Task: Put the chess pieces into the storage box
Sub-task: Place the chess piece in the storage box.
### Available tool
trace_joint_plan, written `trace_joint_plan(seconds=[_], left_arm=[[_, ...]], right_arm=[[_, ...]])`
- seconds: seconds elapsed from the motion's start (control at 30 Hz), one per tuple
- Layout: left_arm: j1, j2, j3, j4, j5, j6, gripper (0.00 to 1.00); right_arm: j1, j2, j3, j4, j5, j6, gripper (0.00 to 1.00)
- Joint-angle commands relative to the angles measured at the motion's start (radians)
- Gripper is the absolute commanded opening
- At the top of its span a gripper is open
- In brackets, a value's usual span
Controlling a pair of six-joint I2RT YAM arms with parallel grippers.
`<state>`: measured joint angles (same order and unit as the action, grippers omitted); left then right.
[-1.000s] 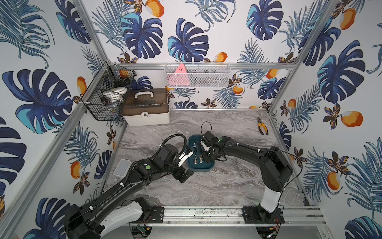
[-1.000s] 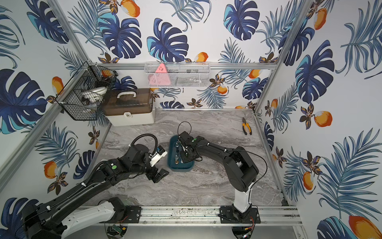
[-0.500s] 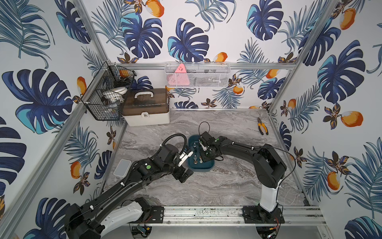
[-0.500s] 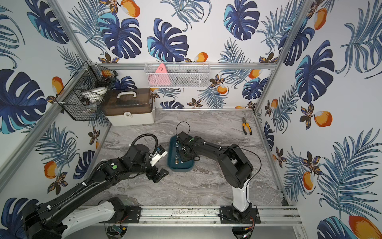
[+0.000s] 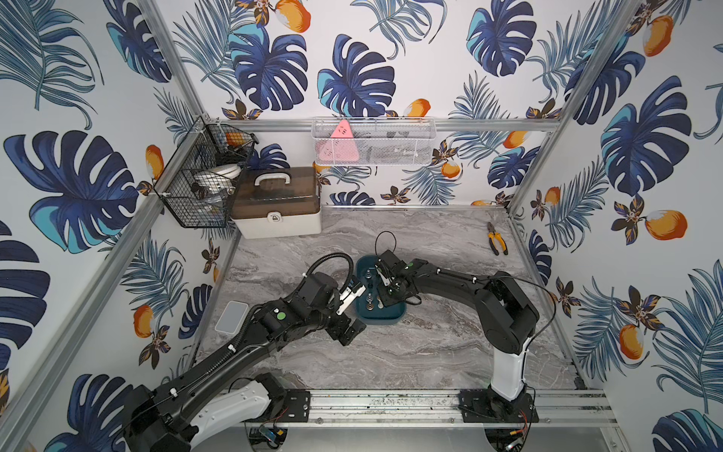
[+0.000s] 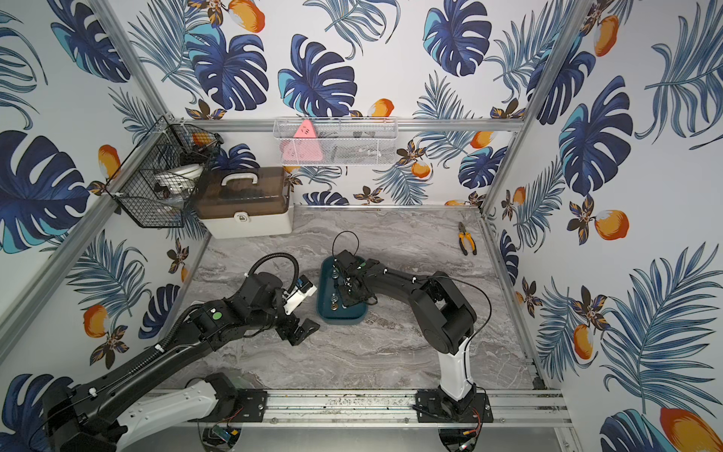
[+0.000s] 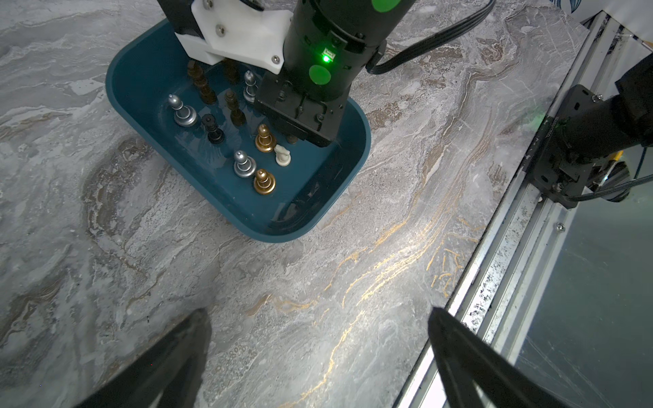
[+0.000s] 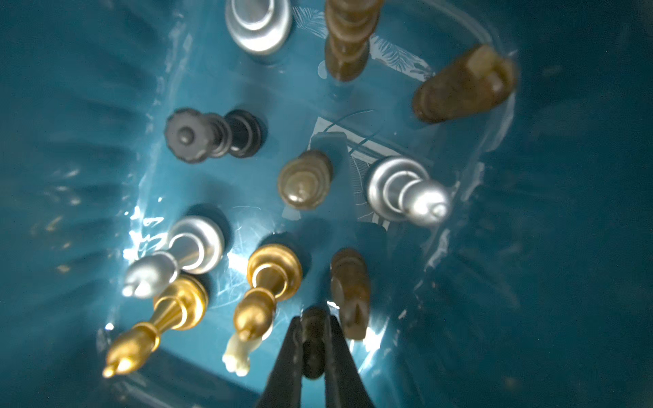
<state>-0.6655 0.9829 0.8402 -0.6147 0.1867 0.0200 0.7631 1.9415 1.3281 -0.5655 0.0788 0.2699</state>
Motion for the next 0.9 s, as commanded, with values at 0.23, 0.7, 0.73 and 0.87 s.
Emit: trace_joint_plan(seconds=[0.23, 0.7, 0.73, 0.87], left_arm=[[0.001, 0.001, 0.008, 0.012, 0.000, 0.009, 0.99], [0.000, -0.003, 0.007, 0.012, 0.000, 0.008, 0.99], [0.000, -0.003, 0.007, 0.012, 0.000, 0.008, 0.99], [0.000, -0.003, 0.006, 0.013, -0.003, 0.008, 0.99]], right_arm=[[0.001, 0.005, -0.004, 0.002, 0.020, -0.003, 0.15], [0.007, -0.004, 0.012, -0.010, 0.031, -0.006, 0.25], [0.007, -0.006, 0.014, -0.010, 0.031, -0.006, 0.26], [0.010, -0.018, 0.021, -0.017, 0.029, -0.008, 0.28]])
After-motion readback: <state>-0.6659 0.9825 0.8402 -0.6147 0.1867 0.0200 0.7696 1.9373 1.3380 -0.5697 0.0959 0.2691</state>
